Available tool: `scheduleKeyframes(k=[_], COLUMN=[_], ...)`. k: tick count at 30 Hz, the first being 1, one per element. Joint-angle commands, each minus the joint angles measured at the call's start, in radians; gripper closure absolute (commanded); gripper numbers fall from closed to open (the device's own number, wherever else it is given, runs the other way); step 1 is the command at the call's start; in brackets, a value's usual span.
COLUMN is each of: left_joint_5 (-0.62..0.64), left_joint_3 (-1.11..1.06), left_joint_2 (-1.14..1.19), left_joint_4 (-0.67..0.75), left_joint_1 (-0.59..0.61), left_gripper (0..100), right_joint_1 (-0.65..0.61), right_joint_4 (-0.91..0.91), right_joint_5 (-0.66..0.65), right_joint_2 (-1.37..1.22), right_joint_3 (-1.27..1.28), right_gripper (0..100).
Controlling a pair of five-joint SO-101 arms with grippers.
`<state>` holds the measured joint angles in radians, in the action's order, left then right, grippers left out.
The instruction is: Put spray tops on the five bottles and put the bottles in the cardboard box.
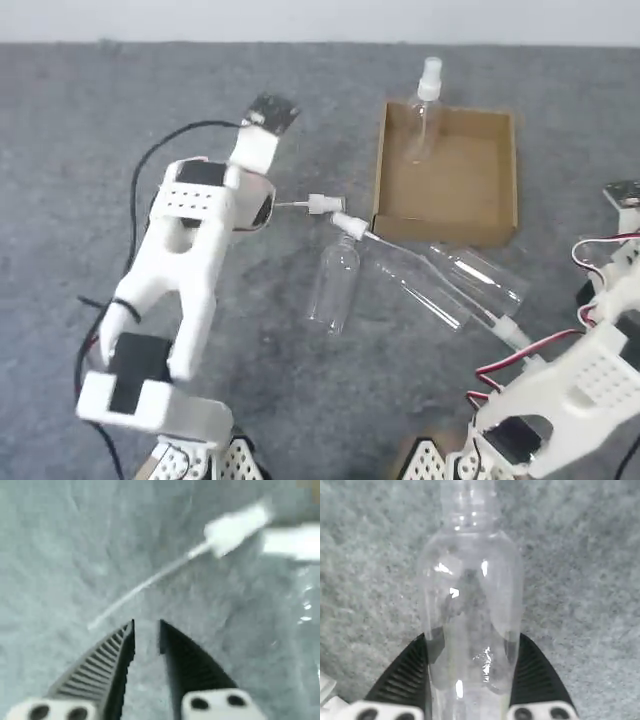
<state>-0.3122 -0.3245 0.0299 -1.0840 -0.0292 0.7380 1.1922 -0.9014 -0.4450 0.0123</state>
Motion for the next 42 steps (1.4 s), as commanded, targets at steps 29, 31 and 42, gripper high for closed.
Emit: scheduleKeyframes(k=[29,31,42], left_joint_5=[-0.161,-0.118,0.057], left_joint_3=[1.543,1.615,1.635], left_joint_2=[1.126,1.152,1.143], left_joint_4=[-0.559,-0.606,-0.677], left_joint_1=[-0.190,-0.175,-0.026], left_gripper=[87,92,99], right_joint_1=[0.008,0.008,0.008], right_joint_4=[0.008,0.008,0.010], right_joint_5=[-0.014,-0.014,-0.014], right_joint_2=[0.005,0.005,0.005], right_joint_3=[-0.002,-0.002,-0.002], right_gripper=[98.6,98.6,98.6])
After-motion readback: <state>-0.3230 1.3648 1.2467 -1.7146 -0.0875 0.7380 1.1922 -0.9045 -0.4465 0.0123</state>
